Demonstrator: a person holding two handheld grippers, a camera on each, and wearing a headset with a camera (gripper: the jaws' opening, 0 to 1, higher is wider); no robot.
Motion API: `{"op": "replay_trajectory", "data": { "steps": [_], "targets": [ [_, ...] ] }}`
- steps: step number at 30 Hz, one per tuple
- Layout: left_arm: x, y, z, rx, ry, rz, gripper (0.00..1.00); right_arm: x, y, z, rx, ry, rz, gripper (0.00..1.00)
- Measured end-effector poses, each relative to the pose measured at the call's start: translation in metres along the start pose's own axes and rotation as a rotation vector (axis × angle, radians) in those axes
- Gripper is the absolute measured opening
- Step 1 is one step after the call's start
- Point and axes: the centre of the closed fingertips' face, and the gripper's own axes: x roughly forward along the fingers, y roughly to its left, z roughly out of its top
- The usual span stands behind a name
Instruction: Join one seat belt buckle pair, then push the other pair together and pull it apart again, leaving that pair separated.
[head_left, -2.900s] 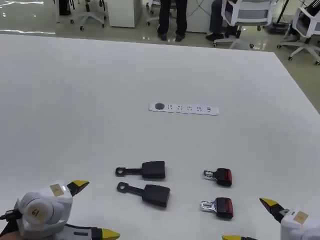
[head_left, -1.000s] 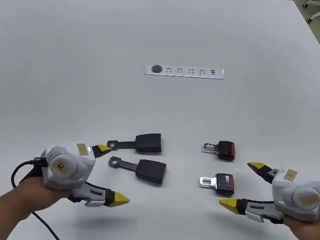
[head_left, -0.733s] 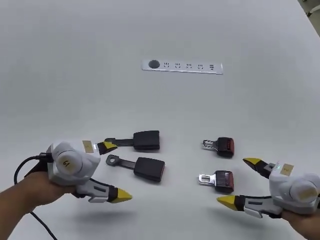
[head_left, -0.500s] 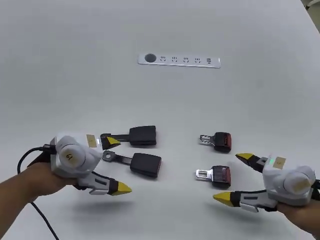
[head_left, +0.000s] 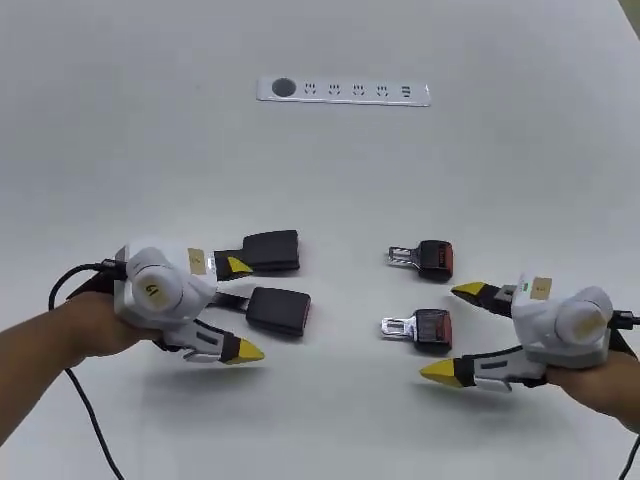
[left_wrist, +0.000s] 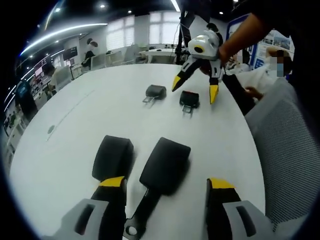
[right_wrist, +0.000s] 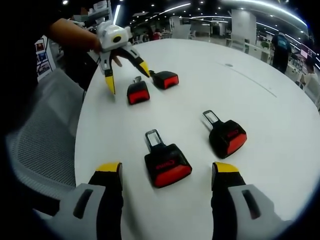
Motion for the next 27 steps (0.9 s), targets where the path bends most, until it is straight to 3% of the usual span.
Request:
{"op": "replay_trajectory", "data": {
  "steps": [12, 27],
  "targets": [
    [0.021, 0.000, -0.009, 0.093, 0.063, -0.053, 0.56, 0.008, 0.001, -0.010, -0.057, 0.052, 0.084, 0.59],
    [0.024, 0.002, -0.010, 0.104, 0.041, -0.059, 0.45, 0.006, 0.010, -0.008, -0.107, 0.062, 0.125, 0.49]
  ]
}}
